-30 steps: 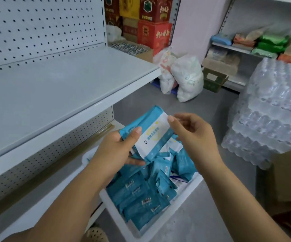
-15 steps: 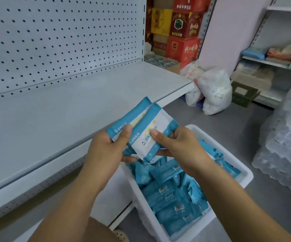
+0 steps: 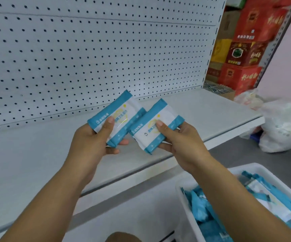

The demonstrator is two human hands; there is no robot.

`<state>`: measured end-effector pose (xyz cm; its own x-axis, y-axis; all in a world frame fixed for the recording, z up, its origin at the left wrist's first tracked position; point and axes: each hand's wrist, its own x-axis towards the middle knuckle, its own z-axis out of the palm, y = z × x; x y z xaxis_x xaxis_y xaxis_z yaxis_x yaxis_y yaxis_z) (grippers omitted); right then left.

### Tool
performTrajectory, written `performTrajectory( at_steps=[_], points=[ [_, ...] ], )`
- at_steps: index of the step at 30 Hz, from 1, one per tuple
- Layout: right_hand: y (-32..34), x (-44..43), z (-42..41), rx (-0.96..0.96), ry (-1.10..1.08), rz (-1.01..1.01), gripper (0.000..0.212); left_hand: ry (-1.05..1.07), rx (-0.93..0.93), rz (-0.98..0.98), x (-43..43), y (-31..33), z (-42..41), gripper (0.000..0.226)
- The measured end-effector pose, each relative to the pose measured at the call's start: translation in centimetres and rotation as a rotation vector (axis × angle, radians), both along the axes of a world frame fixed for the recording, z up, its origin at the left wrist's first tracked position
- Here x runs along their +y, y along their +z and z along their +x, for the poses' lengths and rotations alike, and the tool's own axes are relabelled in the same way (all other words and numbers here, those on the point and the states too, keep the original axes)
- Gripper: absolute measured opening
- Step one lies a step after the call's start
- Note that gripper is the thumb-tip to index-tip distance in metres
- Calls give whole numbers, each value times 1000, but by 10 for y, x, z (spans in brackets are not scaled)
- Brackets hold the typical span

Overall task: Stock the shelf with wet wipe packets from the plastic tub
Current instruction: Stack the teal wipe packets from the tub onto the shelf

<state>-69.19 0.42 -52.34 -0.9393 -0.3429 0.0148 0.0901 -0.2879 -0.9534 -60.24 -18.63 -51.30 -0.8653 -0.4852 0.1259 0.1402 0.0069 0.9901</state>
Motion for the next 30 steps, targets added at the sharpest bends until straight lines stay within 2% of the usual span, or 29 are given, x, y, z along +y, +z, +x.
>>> performTrajectory(
  at_steps=[10, 13, 18, 22, 27, 30],
  points=[
    [21, -143, -8, -55, 172, -44, 34, 268, -41, -7, -132, 6, 25, 23],
    [24, -183, -10, -127, 217, -31, 38, 310, -74, -28, -172, 1, 40, 21],
    [25, -230, -13, -250, 296, 46, 31, 404, -105, -29, -221, -19, 63, 15],
    [20, -260, -9, -151, 358, 125, 28, 506, -24, 110, -236, -33, 72, 19],
    [28, -308, 2, -91, 463, 44, 26, 503, 51, 198, -239, -35, 70, 32],
    [28, -343, 14, 41, 461, 68, 30, 498, 93, 288, -242, -33, 70, 38]
  ],
)
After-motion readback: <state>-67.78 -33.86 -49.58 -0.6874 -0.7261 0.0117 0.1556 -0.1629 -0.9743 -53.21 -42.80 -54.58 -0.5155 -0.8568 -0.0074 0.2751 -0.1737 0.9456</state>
